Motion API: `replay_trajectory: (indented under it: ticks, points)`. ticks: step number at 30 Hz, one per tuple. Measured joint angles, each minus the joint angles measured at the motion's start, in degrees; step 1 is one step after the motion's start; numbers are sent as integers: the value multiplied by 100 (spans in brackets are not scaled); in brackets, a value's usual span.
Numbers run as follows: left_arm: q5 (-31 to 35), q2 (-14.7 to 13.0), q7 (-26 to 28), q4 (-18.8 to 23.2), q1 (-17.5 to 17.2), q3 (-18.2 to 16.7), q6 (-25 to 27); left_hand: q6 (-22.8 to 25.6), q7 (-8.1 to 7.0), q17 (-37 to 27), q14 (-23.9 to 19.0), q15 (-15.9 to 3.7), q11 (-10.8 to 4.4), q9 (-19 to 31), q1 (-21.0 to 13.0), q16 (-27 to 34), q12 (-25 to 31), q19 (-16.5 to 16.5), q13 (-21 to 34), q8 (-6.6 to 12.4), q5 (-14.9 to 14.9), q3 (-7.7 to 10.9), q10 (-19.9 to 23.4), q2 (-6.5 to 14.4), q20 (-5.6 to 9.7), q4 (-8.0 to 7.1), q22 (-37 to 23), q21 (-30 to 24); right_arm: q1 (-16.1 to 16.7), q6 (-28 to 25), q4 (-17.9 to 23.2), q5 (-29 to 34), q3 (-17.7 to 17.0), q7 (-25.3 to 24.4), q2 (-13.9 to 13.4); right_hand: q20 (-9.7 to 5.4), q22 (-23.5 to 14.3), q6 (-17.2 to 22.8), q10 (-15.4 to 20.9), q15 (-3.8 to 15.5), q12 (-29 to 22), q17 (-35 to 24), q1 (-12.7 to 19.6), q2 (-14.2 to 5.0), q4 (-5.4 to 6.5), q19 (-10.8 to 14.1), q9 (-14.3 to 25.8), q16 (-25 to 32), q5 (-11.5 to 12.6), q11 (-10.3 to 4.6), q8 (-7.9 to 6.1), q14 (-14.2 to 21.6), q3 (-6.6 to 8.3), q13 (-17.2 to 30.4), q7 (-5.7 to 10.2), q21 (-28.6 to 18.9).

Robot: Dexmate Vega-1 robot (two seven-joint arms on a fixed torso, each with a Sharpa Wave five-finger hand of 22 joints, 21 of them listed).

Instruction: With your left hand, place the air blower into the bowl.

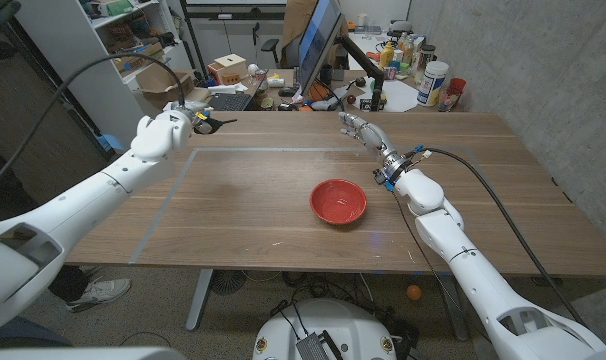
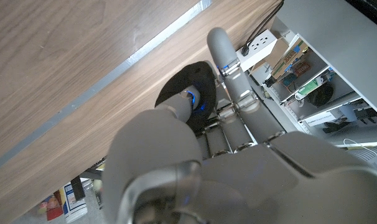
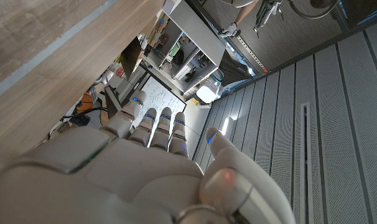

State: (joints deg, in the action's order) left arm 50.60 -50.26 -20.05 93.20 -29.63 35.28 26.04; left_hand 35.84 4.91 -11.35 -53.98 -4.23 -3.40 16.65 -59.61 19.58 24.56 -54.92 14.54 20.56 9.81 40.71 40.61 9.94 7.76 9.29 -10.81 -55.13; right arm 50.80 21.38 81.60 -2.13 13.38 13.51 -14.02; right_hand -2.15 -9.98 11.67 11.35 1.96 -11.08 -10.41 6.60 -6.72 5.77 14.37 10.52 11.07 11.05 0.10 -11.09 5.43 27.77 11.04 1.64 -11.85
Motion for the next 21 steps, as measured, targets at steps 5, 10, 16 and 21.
replay_trajectory:
  ticks: [5, 10, 16, 21]
  points:
    - [23, -67, 84, 216, -137, -137, -153, 3, -4, 0, 0, 0, -12, 23, 0, -10, 0, 0, 0, 0, -1, 0, 11, 0, 0, 0, 0, -13, 46, 17, 79, -21, 0, 1, -25, 0, 0, 0, 13, 0, 0, 0, 0, 0, 0, 0, 0, 0, 0, -13, 0, 0, 0, 0, 0, 0]
    - [64, -134, 191, 425, -279, -258, -339, 23, -60, 1, 0, 0, -63, 26, 1, -11, -11, 0, -11, -23, -5, -23, -22, -1, 0, -23, 1, -62, 97, 30, 172, -34, 0, 4, -58, 0, 0, 0, 21, 0, 0, 0, 0, 0, 0, 0, 0, 0, 0, -21, 0, 0, 0, 0, 0, 0]
    - [125, -211, 328, 717, -496, -452, -564, 37, -106, 2, 0, 0, -83, 27, -6, -22, -27, -1, -1, -23, -6, -23, -19, -23, 1, -23, 1, -85, 166, 41, 292, -46, 2, 8, -97, 0, 0, 0, 21, 0, 0, 0, 0, 0, 0, 0, 0, 0, 0, -21, 0, 0, 0, 0, 0, 0]
    - [165, -248, 442, 885, -640, -579, -727, 68, -137, -24, 0, 0, -143, 26, 2, -22, -28, -1, -1, -23, -6, -23, 41, -32, 1, -23, 1, -89, 224, 41, 406, -60, 2, 8, -124, 0, 0, 0, 21, 0, 0, 0, 0, 0, -23, 0, 0, 0, 0, -21, 0, 0, 23, 0, 0, 0]
